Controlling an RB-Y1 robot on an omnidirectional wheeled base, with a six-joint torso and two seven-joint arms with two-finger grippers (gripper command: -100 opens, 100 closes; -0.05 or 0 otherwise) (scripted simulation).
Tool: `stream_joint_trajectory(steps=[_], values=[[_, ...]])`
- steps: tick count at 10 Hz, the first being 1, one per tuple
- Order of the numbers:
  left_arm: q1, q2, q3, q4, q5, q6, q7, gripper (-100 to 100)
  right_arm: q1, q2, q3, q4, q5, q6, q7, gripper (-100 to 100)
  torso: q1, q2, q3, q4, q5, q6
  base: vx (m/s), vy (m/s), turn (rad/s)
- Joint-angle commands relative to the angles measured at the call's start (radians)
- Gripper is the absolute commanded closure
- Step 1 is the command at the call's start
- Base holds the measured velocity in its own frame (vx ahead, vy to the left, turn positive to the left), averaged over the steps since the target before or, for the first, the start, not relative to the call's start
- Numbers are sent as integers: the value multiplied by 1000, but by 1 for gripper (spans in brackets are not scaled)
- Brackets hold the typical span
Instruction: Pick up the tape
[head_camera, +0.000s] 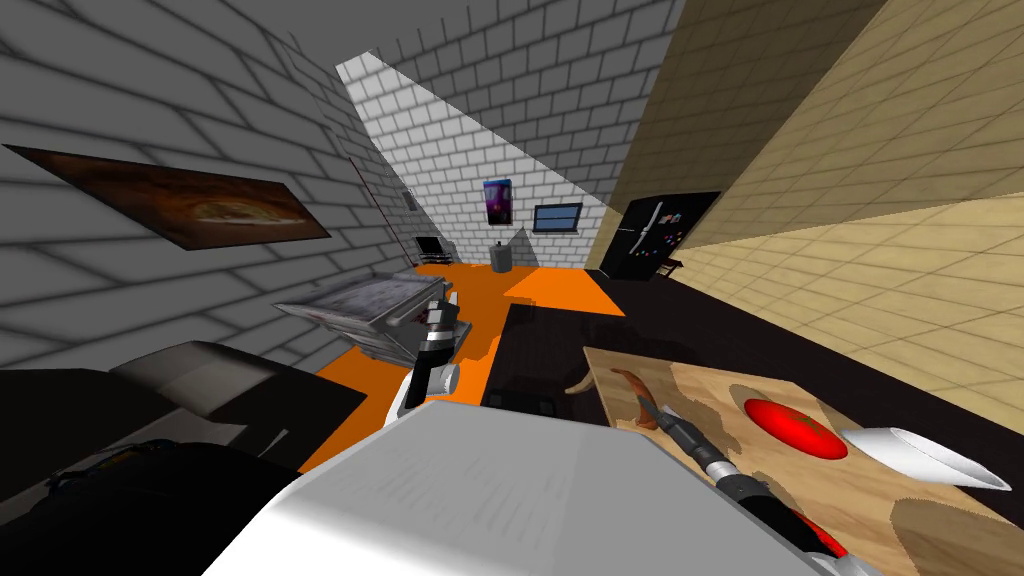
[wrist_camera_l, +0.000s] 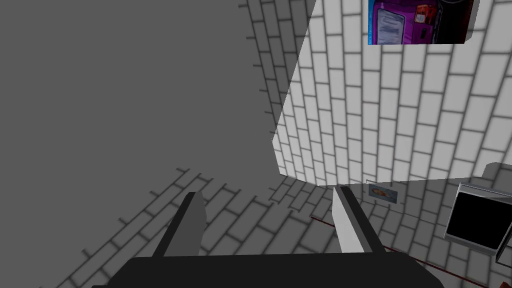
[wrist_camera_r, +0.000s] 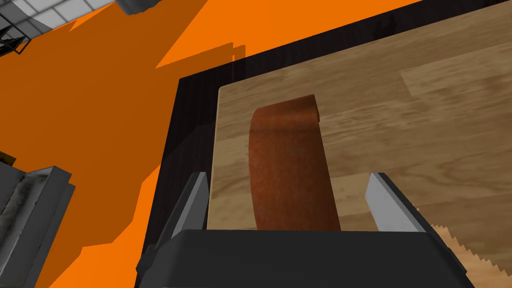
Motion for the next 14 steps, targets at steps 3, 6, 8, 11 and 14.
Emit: stream_joint_trajectory(steps=[3,6,8,11,14], values=[[0,0,0,0,0,0,0,0,-5,16,-22,45,-41,40,42,-100,0,0,0,0,0,0,20,-72,136],[0,0,0,0,0,0,0,0,-5,16,-23,46,-42,44,45,100,5,1,1,0,1,0,1,-3,-1],[0,0,0,0,0,0,0,0,-5,16,-24,46,-43,43,45,100,6,1,1,0,1,0,0,-3,-4],[0,0,0,0,0,0,0,0,-6,15,-24,45,-43,44,45,0,5,0,0,0,0,0,0,0,0],[0,0,0,0,0,0,0,0,14,-61,-14,14,16,95,5,-100,9,-4,-3,-1,1,0,79,70,-57]])
